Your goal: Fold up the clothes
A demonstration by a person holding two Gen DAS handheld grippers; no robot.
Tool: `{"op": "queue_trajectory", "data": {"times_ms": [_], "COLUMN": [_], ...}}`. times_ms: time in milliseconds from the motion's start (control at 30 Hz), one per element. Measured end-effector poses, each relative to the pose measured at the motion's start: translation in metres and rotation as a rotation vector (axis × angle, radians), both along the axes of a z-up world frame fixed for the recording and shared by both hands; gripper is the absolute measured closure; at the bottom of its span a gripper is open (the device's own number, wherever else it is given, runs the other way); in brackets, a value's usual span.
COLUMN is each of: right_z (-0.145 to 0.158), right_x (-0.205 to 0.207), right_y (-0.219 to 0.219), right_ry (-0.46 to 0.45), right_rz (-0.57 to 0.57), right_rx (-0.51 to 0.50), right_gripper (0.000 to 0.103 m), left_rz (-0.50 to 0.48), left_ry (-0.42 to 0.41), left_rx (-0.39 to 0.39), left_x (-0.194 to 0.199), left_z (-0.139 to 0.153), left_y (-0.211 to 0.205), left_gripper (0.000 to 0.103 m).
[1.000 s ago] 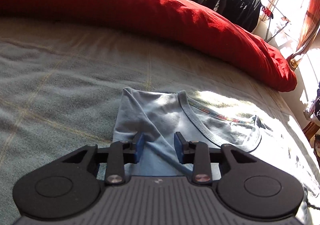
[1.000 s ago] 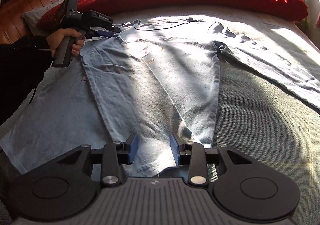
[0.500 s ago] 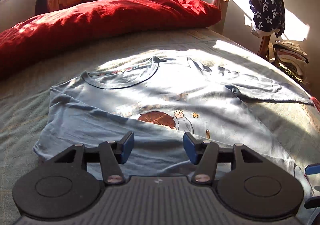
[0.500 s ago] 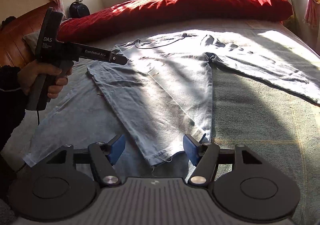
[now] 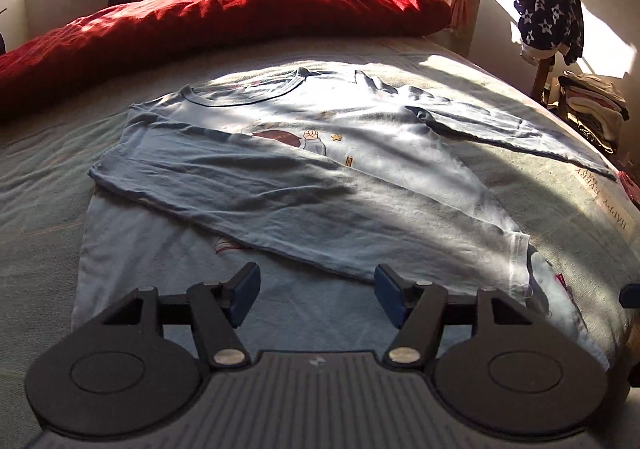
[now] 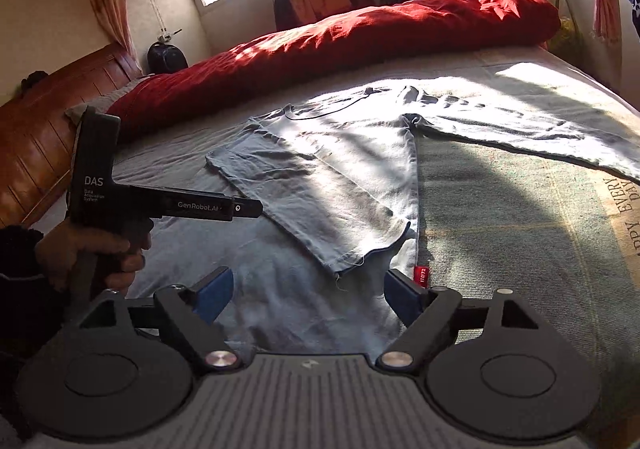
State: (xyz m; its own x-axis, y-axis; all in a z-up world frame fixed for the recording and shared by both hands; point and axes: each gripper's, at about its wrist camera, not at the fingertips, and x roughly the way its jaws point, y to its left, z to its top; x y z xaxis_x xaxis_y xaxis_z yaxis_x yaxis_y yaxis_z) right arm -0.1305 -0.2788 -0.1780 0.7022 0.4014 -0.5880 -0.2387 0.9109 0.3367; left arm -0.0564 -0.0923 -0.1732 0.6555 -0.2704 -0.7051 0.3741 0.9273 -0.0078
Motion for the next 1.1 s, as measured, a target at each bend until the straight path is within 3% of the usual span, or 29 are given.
{"op": "queue_trajectory", "data": {"times_ms": [167, 300, 467, 633, 800, 967, 1100], "right_z": [-0.031, -0.055, -0.061, -0.062, -0.064, -0.067, -0.067], "right_x": [0.011, 0.015, 0.016, 0.017, 0.017, 0.018, 0.018], "right_y": [0.014, 0.025, 0.022, 0.029, 0.033, 0.027, 0.031], "right_ry": [0.065, 0.129, 0.131, 0.127, 0.123, 0.128, 0.132], "right_rz": [0.053, 0.078, 0.076, 0.084, 0.068, 0.046, 0.049], "right_rx": [0.045, 0.065, 0.108, 0.106, 0.098, 0.145, 0.12], "right_gripper": [0.017, 0.016, 0.011, 0.0, 0.0, 0.0, 0.0], "left_rz": [0.011, 0.051, 0.097, 0.135, 0.278, 0.264, 0.244], "left_ry": [-0.016, 0.027, 0.075, 0.005, 0.092, 0.1, 0.106], "left_rx": [0.014, -0.009, -0.034, -0.023, -0.06, -0.047, -0.075], "left_x": [-0.035, -0.055, -0.081, -0.084, -0.072, -0.086, -0.097], "left_z": [-0.001, -0.013, -0.025, -0.01, -0.024, -0.026, -0.02], "left_y": [0.005, 0.017, 0.03, 0.041, 0.067, 0.065, 0.065], "left_gripper": [0.036, 0.034, 0.032, 0.03, 0.03, 0.025, 0.025]}}
